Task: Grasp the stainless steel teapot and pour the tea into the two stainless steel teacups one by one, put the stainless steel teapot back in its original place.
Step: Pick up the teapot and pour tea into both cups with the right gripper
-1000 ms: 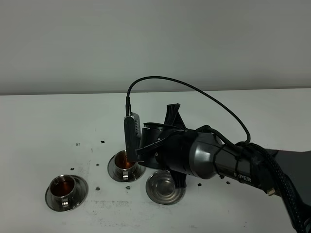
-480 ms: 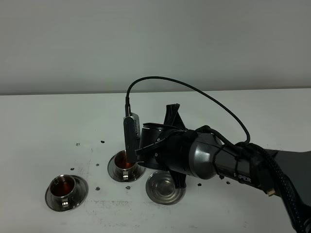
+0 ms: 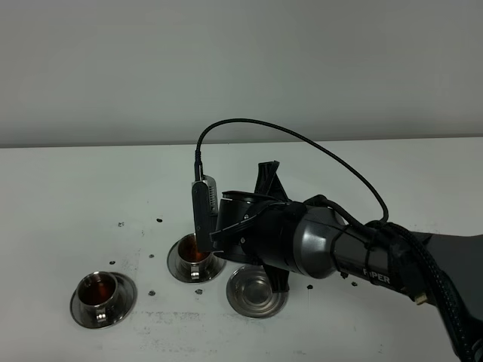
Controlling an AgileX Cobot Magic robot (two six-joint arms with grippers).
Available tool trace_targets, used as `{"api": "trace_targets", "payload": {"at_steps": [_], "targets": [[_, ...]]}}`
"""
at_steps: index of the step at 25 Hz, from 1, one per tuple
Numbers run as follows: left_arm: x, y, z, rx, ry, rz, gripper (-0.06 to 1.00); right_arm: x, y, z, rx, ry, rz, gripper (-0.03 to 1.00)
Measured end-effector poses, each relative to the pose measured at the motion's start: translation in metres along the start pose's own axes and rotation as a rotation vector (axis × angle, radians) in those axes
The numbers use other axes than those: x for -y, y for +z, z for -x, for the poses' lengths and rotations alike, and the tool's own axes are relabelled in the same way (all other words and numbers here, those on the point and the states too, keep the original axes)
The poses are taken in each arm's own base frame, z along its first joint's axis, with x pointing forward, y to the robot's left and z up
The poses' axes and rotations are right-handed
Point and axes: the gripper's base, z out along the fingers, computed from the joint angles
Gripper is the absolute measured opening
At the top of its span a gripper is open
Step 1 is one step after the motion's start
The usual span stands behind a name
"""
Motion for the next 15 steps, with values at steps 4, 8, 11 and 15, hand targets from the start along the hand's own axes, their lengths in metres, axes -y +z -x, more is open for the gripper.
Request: {"api": "trace_targets", "payload": {"at_steps": [4, 8, 11, 15], "targets": [[0.0, 0.0, 0.0, 0.0, 0.0, 0.0, 0.61, 0.0002, -0.0007, 0.0006, -0.001, -0.007, -0.008, 0.21], [0.0, 0.0, 0.0, 0.0, 0.0, 0.0, 0.61, 0.0003, -0.001, 0.0008, -0.001, -0.006, -0.013, 0.21], [0.0, 0.0, 0.0, 0.0, -0.001, 0.0, 0.61, 0.0003, -0.001, 0.0007, -0.002, -0.006, -0.013, 0.21], [0.0, 0.0, 0.0, 0.0, -0.001, 0.0, 0.61, 0.0003, -0.001, 0.0006, -0.004, -0.005, -0.013, 0.21]]}}
